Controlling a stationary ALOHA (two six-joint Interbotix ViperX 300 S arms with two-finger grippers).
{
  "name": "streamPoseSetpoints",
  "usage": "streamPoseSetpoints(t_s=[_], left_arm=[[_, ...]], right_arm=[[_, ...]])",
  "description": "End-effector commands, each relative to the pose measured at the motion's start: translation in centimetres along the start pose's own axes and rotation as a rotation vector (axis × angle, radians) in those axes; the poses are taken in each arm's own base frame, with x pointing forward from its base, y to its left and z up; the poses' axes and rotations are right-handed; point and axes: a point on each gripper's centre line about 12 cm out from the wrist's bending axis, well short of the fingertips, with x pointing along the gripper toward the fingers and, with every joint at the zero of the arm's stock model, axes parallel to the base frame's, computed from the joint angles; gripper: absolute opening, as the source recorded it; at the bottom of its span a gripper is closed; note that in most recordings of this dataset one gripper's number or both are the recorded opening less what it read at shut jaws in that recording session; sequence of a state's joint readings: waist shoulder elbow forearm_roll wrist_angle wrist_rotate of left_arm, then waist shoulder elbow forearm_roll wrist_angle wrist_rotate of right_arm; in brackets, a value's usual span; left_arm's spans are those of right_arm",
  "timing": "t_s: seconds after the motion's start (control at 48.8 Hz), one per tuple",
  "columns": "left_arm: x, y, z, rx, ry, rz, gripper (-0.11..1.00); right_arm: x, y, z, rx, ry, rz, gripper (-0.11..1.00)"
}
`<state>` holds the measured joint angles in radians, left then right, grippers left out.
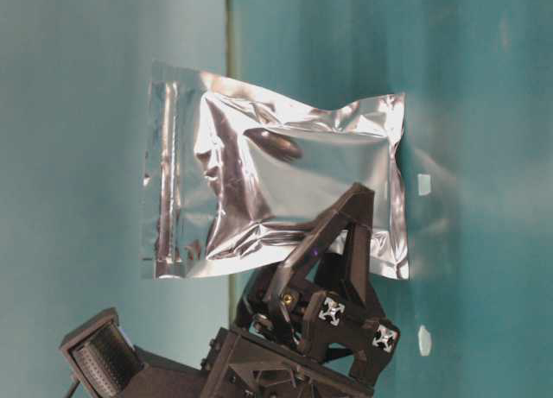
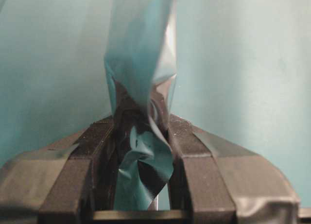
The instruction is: Hand over the silver zip bag and make it stand upright.
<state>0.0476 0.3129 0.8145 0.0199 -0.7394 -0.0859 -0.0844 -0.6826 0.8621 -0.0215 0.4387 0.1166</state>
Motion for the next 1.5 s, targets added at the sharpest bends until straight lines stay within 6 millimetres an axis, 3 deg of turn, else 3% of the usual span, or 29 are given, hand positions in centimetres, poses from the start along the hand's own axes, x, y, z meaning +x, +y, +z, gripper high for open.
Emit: streamPoseSetpoints(t_s=[0.0,1.477], left_arm=[[-0.01,-0.37,0.68,0.007,-0.021,-0.011,0.29],[0.06,-0.38,0.73,0.007,-0.019,-0.011,0.29]], right_arm=[[-0.29,0.01,0.54,0.013,-0.025,0.001,0.89],[-0.06,0.0,-0.14,0.014,-0.006,0.001,0.89]])
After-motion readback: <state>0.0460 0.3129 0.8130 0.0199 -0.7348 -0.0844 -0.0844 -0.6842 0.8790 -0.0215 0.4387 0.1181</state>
